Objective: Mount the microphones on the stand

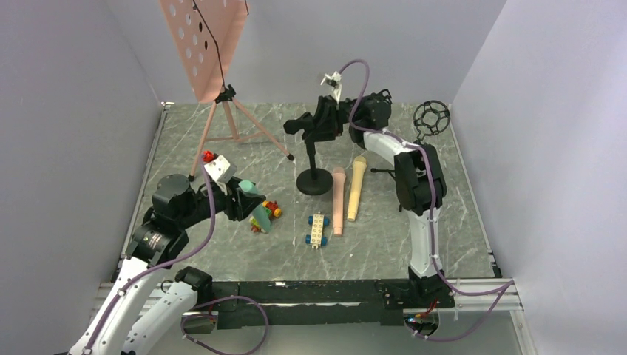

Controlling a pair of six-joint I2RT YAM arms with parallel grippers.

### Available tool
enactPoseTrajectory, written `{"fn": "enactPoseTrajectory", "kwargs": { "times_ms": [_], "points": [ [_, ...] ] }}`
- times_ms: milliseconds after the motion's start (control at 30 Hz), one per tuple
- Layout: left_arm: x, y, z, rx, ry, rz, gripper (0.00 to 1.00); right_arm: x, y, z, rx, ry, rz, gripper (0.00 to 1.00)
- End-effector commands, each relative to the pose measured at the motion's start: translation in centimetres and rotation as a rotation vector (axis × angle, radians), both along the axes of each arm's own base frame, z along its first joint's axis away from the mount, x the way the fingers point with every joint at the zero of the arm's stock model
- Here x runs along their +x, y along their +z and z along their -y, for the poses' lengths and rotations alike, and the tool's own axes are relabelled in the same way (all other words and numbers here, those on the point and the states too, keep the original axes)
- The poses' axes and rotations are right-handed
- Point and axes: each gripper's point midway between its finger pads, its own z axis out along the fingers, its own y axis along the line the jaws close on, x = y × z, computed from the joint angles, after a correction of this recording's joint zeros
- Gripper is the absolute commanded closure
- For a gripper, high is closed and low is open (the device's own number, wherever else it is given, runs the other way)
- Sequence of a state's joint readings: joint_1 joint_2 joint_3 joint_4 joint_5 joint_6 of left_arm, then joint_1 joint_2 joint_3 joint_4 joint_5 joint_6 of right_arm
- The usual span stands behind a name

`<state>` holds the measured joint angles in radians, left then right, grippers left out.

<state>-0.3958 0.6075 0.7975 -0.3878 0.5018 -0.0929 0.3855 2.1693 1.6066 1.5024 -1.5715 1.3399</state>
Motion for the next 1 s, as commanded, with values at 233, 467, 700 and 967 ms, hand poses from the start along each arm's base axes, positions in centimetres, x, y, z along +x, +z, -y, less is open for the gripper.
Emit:
{"fn": "enactPoseTrajectory", "kwargs": {
  "times_ms": [233, 467, 700, 967],
  "points": [
    [-0.4, 3.0, -0.5, -0.024, 0.015, 0.061, 0.97, 1.5, 13.9, -1.6, 0.177, -0.110, 0.088, 1.00],
    [-0.7, 3.7, -0.5, -0.035, 0.014, 0.072, 0.97, 7.1, 14.1, -2.1, 0.033, -0.471, 0.279, 1.00],
    [-0.8, 3.5, -0.8, -0.025, 0.026, 0.075, 0.97, 7.4, 9.7, -0.8, -0.128, -0.612, 0.487, 1.00],
    [-0.7, 3.2, -1.2, -0.002, 0.042, 0.078, 0.97, 2.0, 3.8, -3.5, -0.144, -0.378, 0.554, 1.00]
  ]
}}
